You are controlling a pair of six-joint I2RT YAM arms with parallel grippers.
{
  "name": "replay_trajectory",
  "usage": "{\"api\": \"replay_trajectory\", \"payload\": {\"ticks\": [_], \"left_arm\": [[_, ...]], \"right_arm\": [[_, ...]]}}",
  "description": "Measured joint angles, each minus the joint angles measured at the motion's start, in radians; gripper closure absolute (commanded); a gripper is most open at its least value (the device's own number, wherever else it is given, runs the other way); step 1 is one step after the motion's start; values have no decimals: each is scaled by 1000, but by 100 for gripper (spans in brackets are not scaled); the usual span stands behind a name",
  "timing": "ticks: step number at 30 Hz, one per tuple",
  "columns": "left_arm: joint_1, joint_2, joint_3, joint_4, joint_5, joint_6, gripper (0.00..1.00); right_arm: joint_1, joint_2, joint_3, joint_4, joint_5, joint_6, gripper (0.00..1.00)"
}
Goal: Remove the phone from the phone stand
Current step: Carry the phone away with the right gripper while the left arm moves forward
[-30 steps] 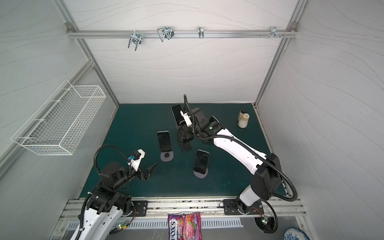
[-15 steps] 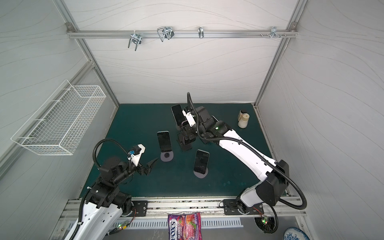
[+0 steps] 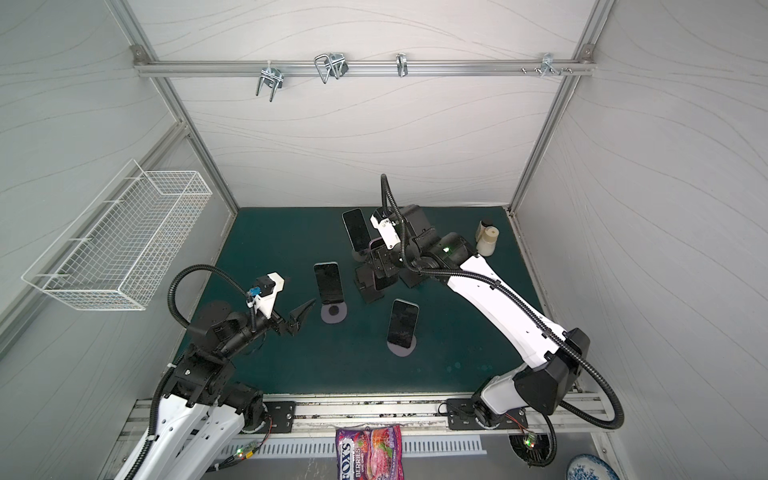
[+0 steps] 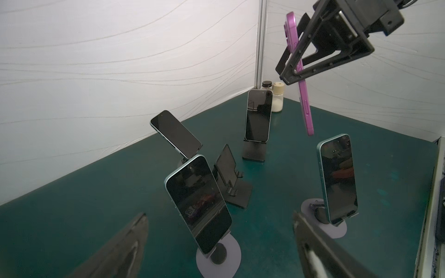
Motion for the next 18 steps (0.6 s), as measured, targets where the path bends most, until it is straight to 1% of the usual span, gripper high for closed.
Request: {"api": "replay_trajectory", "payload": {"ticks": [7, 18], "left_arm": [[-14, 45, 38, 17, 6, -6, 6], [-78, 138, 119, 71, 4, -9, 6]], "right_arm": [[-55, -18, 23, -82, -43, 13, 35], [-139, -47, 69, -197, -82, 15, 37]]}}
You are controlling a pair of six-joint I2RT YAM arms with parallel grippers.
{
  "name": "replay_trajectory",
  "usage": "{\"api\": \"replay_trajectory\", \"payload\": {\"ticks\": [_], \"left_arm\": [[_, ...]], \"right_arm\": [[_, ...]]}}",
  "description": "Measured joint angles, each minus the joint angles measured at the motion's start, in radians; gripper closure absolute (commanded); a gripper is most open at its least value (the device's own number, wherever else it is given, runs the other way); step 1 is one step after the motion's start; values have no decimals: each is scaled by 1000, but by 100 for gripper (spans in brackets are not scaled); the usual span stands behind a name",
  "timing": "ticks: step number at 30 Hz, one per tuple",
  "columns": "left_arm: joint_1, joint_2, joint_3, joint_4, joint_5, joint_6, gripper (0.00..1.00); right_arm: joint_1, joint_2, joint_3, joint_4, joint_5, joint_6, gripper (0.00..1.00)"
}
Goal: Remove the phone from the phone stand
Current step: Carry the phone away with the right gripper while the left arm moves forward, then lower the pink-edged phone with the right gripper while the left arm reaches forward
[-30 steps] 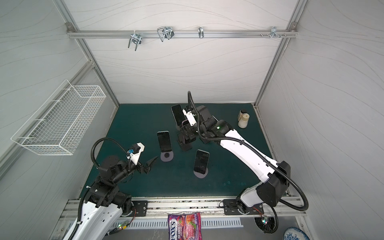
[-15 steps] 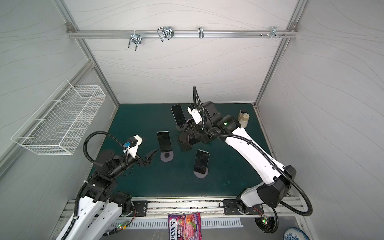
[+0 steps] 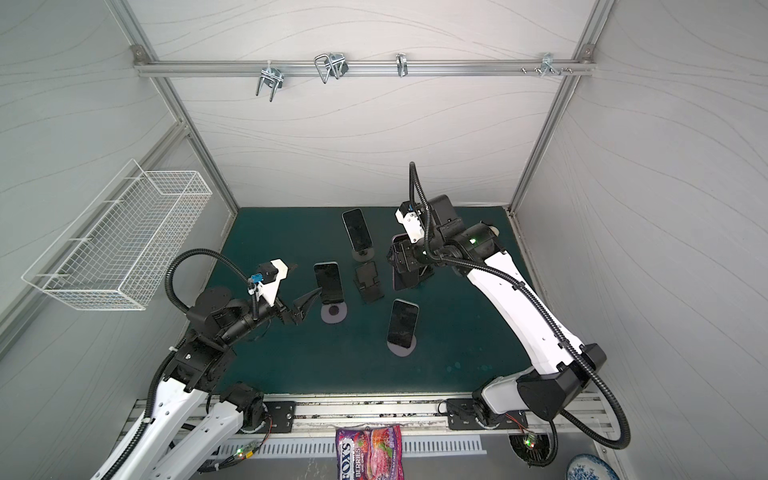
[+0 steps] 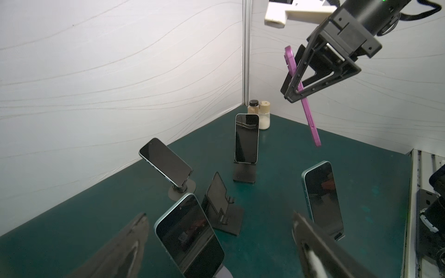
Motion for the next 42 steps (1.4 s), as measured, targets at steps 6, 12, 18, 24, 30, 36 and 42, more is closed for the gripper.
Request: {"api": "replay_trajectory", "payload": {"ticks": [6, 12, 18, 24, 30, 36, 42], "left_arm": [[-82, 71, 25, 35, -23, 12, 6], [-143, 153, 49, 87, -44, 19, 6], [-203, 224, 85, 132, -74, 19, 7], [-265, 315, 138, 182, -84, 28, 6], [-301, 411, 178, 230, -81, 28, 7], [-322, 483, 200, 288, -66, 26, 6], [-326, 528, 216, 344, -53, 21, 6]], "right_arm": [[-29, -18, 0, -39, -13, 13, 37], [-54, -19, 4, -80, -29, 14, 38], [-108, -19, 14, -111, -47, 14, 38], [-173, -18, 8, -138, -68, 13, 38], [-211, -18, -21, -162, -82, 13, 38], [-257, -18, -30, -207, -81, 9, 38], [-304, -3, -30, -247, -55, -8, 39]]}}
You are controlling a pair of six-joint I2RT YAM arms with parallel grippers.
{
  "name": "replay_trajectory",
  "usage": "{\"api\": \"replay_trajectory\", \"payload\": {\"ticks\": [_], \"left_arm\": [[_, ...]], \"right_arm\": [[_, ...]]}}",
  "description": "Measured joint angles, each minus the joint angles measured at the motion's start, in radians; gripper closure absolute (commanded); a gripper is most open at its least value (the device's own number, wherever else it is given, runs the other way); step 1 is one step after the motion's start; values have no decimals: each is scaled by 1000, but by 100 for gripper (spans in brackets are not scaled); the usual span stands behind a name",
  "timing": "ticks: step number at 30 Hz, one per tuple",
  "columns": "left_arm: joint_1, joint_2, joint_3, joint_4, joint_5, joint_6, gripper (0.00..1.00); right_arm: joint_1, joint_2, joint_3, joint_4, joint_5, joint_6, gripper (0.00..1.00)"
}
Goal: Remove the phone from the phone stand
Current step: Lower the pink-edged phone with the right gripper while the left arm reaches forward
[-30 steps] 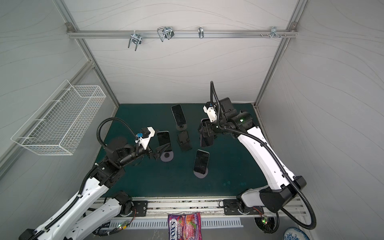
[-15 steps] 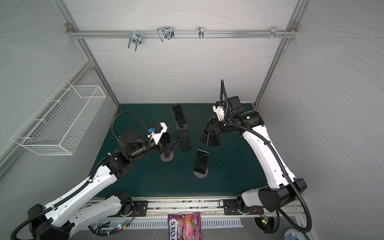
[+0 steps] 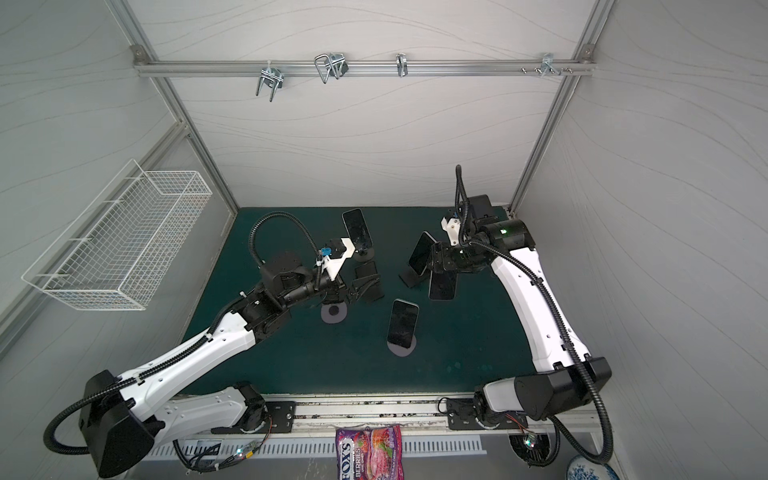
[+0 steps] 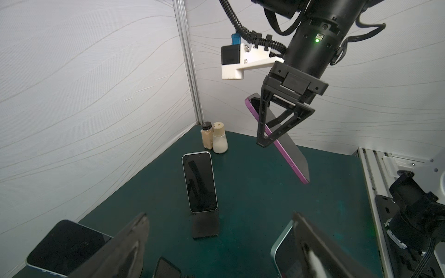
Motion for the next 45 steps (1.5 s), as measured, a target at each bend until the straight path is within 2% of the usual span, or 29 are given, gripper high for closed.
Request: {"api": "replay_trajectory", "payload": {"ticks": [14, 26, 35, 45], "left_arm": [[-6, 101, 28, 137, 21, -61, 6], [-21, 108, 28, 145, 0, -68, 6], [-26, 120, 28, 177, -6, -93, 6], [-37, 150, 28, 196, -6, -103, 6]], "right_arm": [[-21, 35, 0, -81, 128, -43, 41], [-54, 60, -78, -70, 208, -67, 42], [-129, 149, -183, 22, 221, -69, 44], [-249, 269, -195, 101, 232, -79, 45]]}}
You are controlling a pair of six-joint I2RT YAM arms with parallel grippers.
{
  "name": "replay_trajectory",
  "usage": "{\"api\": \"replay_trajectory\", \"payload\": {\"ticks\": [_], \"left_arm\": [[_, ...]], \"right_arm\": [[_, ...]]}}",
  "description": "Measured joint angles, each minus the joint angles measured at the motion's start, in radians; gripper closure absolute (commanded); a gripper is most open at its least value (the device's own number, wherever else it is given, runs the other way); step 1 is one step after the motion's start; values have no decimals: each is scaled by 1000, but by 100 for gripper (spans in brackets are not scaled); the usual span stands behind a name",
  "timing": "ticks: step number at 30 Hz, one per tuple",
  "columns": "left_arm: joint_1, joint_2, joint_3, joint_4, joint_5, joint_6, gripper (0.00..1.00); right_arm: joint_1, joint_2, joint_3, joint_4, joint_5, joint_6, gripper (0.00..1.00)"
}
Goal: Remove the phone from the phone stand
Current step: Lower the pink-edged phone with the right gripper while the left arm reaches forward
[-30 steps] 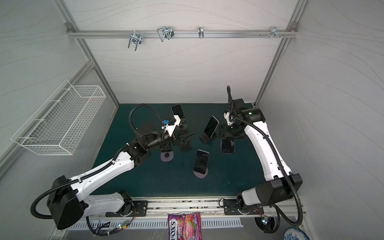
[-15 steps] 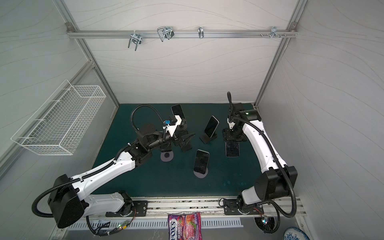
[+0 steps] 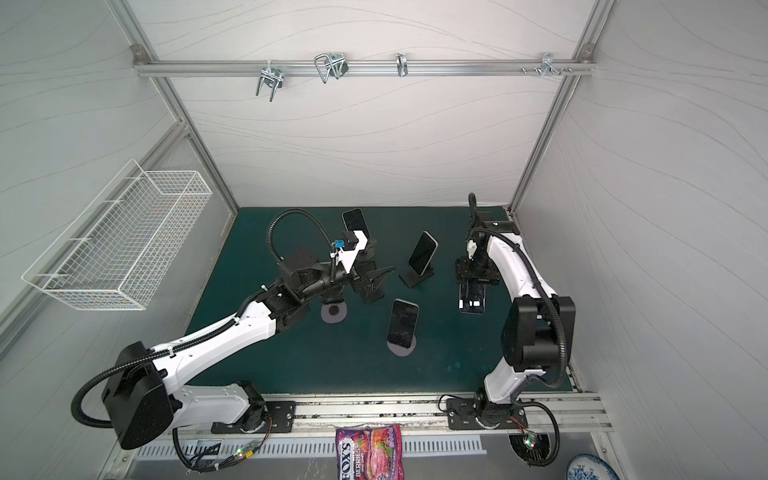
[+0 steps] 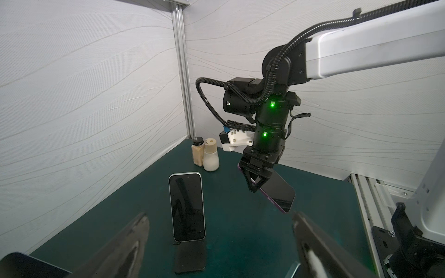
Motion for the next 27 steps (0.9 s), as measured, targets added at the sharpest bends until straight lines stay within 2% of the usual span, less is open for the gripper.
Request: {"api": "replay_trajectory", "payload": {"ticks": [13, 27], "left_arm": [[-2, 0, 0, -2, 7, 11, 6], [-2, -26, -4, -29, 5, 40, 5]], "right_arm": [[-75, 158, 84, 19, 69, -56, 44], [-97, 323, 150, 42, 40, -131, 44]]}}
